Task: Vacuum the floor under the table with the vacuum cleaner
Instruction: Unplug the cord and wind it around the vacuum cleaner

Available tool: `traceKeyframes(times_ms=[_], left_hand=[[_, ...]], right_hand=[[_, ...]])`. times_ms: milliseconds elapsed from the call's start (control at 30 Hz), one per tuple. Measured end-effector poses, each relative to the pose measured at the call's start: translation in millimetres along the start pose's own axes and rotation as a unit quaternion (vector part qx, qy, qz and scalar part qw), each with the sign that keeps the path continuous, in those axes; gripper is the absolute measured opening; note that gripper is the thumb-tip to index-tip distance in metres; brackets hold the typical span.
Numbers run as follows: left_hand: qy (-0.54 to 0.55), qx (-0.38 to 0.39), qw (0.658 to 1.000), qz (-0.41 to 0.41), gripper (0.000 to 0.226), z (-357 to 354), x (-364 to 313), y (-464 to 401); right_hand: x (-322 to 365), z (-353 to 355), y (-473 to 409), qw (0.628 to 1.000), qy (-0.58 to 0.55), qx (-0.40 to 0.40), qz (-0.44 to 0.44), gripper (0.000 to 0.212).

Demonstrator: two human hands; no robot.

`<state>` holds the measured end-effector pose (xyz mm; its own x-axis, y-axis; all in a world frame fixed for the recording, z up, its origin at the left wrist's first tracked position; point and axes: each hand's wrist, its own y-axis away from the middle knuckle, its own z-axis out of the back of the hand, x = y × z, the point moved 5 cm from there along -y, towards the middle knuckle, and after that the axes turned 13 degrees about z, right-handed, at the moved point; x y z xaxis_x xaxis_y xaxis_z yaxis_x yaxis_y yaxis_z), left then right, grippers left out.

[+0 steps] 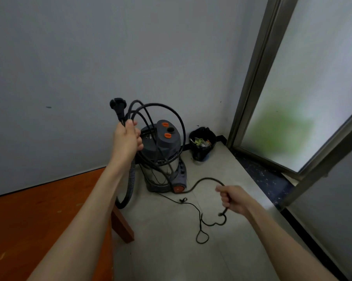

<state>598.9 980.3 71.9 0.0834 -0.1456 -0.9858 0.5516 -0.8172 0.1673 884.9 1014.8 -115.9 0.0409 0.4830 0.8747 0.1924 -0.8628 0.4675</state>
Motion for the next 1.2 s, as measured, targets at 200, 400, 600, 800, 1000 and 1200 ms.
traceKeyframes(times_ms=[200, 400, 600, 800, 1000, 1200], left_hand=[[-0.283, -0.046, 0.958, -0.022, 0.029, -12.2, 44.2, 13.4], [-0.291, 0.000, 0.955, 0.052, 0.033, -41.9, 92.1, 39.0], [-0.026, 0.087, 0.978, 0.187, 0.045, -52.5, 102.3, 44.5], [-0.116, 0.185, 0.973, 0.076, 0.032, -61.4, 98.1, 71.9], [-0.067, 0.316, 0.940, 0.109, 0.019, -61.6, 87.4, 77.2], [0.076, 0.321, 0.930, 0.165, 0.020, -56.9, 37.6, 51.0]], right_hand=[[68.1, -37.9, 21.6, 0.971, -0.232, 0.052, -0.024, 0.025], [107.2, -87.7, 42.6, 0.978, -0.028, 0.112, 0.174, 0.016], [99.5, -104.8, 53.5, 0.912, 0.260, 0.119, 0.296, 0.020], [113.1, -95.0, 53.7, 0.963, 0.067, 0.064, 0.251, 0.011], [121.8, -79.2, 48.7, 0.972, -0.061, 0.061, 0.218, 0.014], [55.3, -41.6, 52.1, 0.958, 0.065, -0.008, 0.278, 0.025]])
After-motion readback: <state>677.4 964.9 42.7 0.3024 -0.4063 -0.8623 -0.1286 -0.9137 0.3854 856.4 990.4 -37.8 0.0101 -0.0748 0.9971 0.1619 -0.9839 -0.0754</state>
